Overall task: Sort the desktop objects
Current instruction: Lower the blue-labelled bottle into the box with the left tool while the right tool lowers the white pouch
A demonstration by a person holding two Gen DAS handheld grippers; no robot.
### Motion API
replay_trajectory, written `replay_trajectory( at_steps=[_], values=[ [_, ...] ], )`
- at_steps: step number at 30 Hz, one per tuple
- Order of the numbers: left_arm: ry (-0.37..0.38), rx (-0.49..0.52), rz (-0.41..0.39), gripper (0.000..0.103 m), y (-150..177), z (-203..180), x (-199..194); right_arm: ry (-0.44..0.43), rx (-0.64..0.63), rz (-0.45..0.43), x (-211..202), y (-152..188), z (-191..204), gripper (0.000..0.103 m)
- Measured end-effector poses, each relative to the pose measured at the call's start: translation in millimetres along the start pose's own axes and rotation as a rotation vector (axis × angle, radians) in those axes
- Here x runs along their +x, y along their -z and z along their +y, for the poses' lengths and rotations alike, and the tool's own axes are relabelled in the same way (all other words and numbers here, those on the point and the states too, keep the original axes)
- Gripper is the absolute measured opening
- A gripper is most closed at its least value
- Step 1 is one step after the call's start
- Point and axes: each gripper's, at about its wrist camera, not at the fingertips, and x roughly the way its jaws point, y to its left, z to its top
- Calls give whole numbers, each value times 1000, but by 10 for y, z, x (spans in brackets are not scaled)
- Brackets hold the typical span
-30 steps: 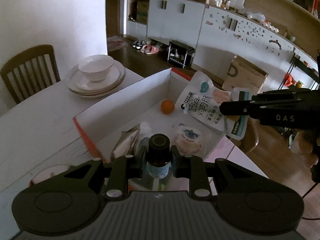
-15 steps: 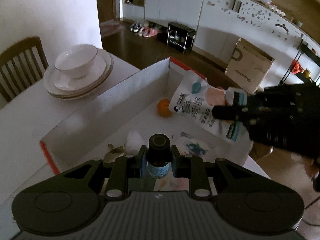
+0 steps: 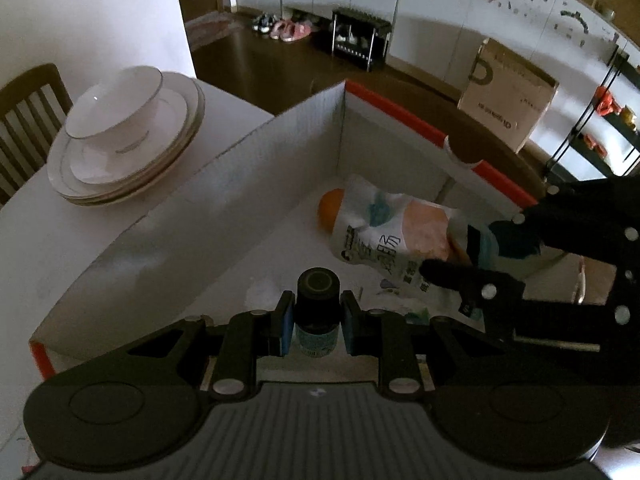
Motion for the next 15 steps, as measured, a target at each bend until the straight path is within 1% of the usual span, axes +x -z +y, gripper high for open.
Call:
replay_trajectory(
  at_steps=[6, 15],
  values=[
    [-6, 4, 49, 23, 4, 18, 181, 9, -41, 25, 130, 28, 45, 17],
    [-1, 27, 78, 23, 14, -12, 301, -8, -37, 32, 188, 75, 22, 18]
  ],
)
